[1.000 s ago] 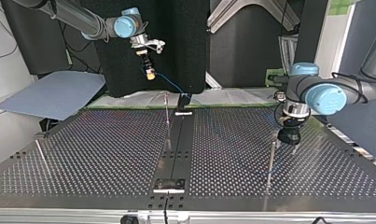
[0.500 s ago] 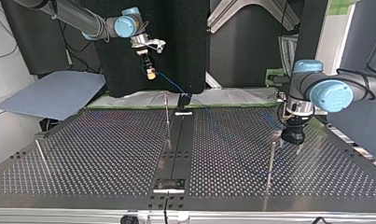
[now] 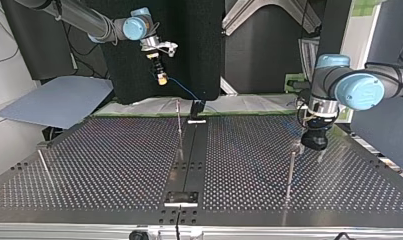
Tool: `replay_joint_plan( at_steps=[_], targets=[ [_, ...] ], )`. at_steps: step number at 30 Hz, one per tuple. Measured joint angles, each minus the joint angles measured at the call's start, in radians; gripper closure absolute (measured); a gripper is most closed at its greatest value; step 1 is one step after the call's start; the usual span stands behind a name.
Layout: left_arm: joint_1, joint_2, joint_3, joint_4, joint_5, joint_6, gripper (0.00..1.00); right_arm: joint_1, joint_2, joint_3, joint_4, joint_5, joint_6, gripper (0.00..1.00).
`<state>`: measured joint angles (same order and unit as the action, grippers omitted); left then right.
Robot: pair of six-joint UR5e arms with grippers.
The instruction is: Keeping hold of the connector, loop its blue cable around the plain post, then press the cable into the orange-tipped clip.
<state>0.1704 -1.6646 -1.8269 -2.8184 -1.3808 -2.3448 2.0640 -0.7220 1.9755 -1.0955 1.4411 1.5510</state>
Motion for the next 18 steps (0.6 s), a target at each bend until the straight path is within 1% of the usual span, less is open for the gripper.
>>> replay_joint_plan(
  at_steps=[6, 10, 15, 18],
  targets=[
    [-0.002, 0.053, -0.018, -0.024, 0.001, 0.006, 0.01, 0.0, 0.0, 0.0, 0.0, 0.0, 0.0, 1.0],
    [-0.002, 0.089, -0.032, -0.057, -0.003, 0.032, 0.01, 0.0, 0.0, 0.0, 0.0, 0.0, 0.001, 1.0],
    [0.006, 0.137, -0.034, -0.104, -0.032, 0.07, 0.01, 0.0, 0.0, 0.0, 0.0, 0.0, 0.004, 1.0],
    [0.009, 0.167, -0.027, -0.135, -0.04, 0.087, 0.01, 0.0, 0.0, 0.0, -0.001, 0.0, 0.007, 1.0]
  ],
)
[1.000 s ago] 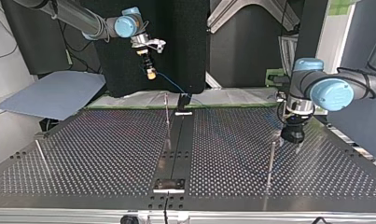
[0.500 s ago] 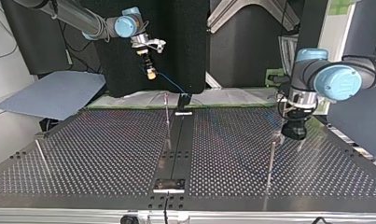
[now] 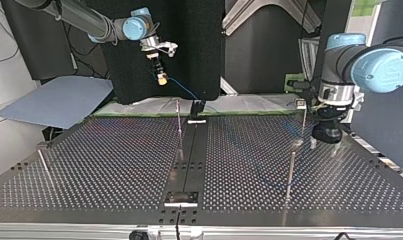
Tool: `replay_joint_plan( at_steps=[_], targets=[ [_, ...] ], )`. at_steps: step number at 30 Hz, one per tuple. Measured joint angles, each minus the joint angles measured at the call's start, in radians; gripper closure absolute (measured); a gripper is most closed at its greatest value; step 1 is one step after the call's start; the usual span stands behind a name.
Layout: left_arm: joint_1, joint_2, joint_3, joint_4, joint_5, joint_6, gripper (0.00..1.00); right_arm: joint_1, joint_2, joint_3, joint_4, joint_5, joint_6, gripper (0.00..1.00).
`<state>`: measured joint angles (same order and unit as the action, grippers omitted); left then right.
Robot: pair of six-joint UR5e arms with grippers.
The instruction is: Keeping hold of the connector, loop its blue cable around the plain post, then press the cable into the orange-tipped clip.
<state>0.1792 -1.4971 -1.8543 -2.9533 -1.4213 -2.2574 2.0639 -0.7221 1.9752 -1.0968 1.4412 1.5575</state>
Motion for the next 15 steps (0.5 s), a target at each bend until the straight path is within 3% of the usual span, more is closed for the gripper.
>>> replay_joint_plan(
  at_steps=[5, 15],
  targets=[
    [0.001, 0.05, 0.038, -0.049, -0.016, 0.042, 0.01, -0.001, 0.0, 0.0, -0.001, 0.0, 0.004, 1.0],
    [-0.008, 0.142, 0.129, -0.141, -0.101, 0.133, 0.01, -0.004, 0.0, -0.004, 0.001, -0.006, 0.014, 1.0]
  ],
)
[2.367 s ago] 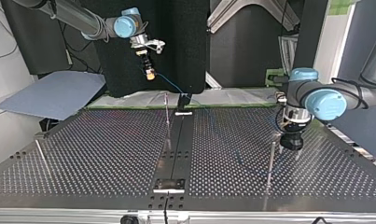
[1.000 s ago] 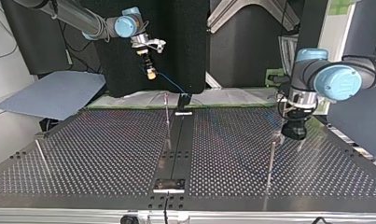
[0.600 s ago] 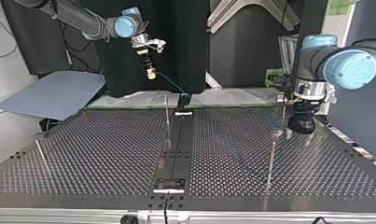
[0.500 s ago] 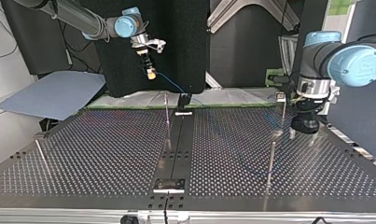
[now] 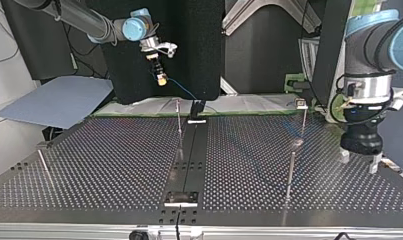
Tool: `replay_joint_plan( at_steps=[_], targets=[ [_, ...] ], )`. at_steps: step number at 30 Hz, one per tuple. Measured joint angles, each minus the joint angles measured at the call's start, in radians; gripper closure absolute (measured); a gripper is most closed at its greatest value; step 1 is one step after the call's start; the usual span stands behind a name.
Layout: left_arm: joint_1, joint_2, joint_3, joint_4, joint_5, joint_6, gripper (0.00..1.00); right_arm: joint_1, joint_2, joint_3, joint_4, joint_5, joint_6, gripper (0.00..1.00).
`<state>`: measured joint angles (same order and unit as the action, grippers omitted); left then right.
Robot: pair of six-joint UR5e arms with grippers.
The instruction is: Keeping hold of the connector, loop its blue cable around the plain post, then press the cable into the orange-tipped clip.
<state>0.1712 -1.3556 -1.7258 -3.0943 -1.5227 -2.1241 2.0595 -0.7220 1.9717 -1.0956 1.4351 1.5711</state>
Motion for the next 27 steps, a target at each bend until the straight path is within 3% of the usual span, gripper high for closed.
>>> replay_joint_plan(
  at_steps=[5, 9, 27],
  targets=[
    [-0.015, 0.049, 0.051, -0.052, -0.051, 0.051, 0.01, 0.0, 0.0, -0.003, 0.003, -0.001, 0.008, 1.0],
    [-0.039, 0.056, 0.089, -0.09, -0.084, 0.089, 0.01, -0.001, 0.0, -0.005, 0.004, -0.002, 0.012, 1.0],
    [-0.219, -0.112, 0.262, -0.274, -0.264, 0.273, 0.01, -0.005, 0.0, -0.01, 0.014, -0.006, 0.023, 1.0]
  ],
)
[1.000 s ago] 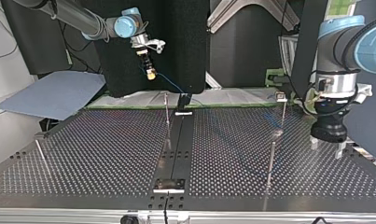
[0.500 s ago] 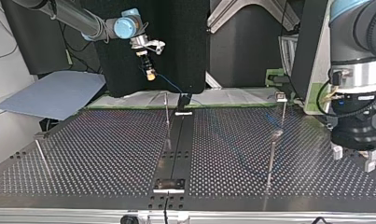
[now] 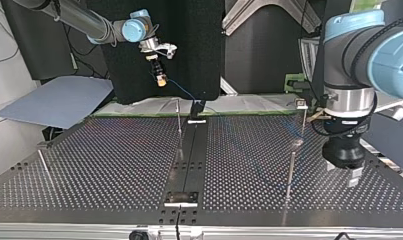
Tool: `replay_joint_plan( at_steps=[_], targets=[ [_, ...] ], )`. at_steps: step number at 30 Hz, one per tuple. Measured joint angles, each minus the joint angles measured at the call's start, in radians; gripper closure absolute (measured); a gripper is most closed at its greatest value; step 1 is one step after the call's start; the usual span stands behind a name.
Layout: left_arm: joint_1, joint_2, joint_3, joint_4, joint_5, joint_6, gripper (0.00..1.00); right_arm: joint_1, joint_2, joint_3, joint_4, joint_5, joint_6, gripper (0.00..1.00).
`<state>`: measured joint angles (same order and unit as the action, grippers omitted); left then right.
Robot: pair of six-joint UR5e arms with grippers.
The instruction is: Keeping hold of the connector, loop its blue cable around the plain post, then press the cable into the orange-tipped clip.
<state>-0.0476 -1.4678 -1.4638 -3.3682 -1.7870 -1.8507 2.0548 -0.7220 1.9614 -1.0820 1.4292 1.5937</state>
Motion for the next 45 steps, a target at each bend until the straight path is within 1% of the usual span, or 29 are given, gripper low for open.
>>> replay_joint_plan(
  at_steps=[2, 5, 10, 16, 20, 23, 26, 28, 31, 33, 38, 45],
  targets=[
    [-0.021, -0.017, 0.003, -0.021, -0.016, 0.021, 0.01, 0.0, 0.0, 0.0, 0.0, 0.0, 0.001, 1.0],
    [-0.052, -0.036, 0.002, -0.052, -0.026, 0.052, 0.01, 0.0, 0.0, 0.0, 0.004, -0.001, 0.001, 1.0],
    [-0.103, -0.058, -0.01, -0.102, -0.032, 0.103, 0.01, 0.0, 0.0, 0.0, 0.009, -0.002, 0.002, 1.0],
    [-0.162, -0.064, -0.014, -0.162, -0.031, 0.16, 0.01, 0.001, 0.0, 0.0, 0.009, -0.002, 0.002, 1.0],
    [-0.201, -0.065, -0.014, -0.201, -0.031, 0.174, 0.01, 0.001, 0.0, 0.0, 0.01, -0.002, 0.001, 1.0],
    [-0.218, -0.07, -0.014, -0.23, -0.033, 0.175, 0.01, 0.002, 0.0, 0.0, 0.01, -0.002, 0.001, 1.0],
    [-0.219, -0.084, -0.009, -0.258, -0.041, 0.175, 0.01, 0.003, 0.0, 0.0, 0.01, -0.002, 0.0, 1.0],
    [-0.215, -0.096, -0.003, -0.269, -0.056, 0.175, 0.01, 0.005, 0.0, 0.0, 0.01, -0.002, -0.001, 1.0],
    [-0.202, -0.106, 0.0, -0.269, -0.083, 0.174, 0.01, 0.006, 0.0, 0.0, 0.01, -0.002, -0.001, 1.0],
    [-0.189, -0.109, 0.001, -0.266, -0.092, 0.176, 0.01, 0.006, 0.0, 0.0, 0.01, -0.002, -0.001, 1.0],
    [-0.149, -0.111, 0.002, -0.263, -0.09, 0.182, 0.01, 0.006, 0.0, 0.0, 0.01, -0.003, -0.001, 1.0],
    [-0.137, -0.11, 0.001, -0.264, -0.095, 0.181, 0.01, 0.006, 0.0, 0.0, 0.01, -0.004, -0.001, 1.0]
  ],
)
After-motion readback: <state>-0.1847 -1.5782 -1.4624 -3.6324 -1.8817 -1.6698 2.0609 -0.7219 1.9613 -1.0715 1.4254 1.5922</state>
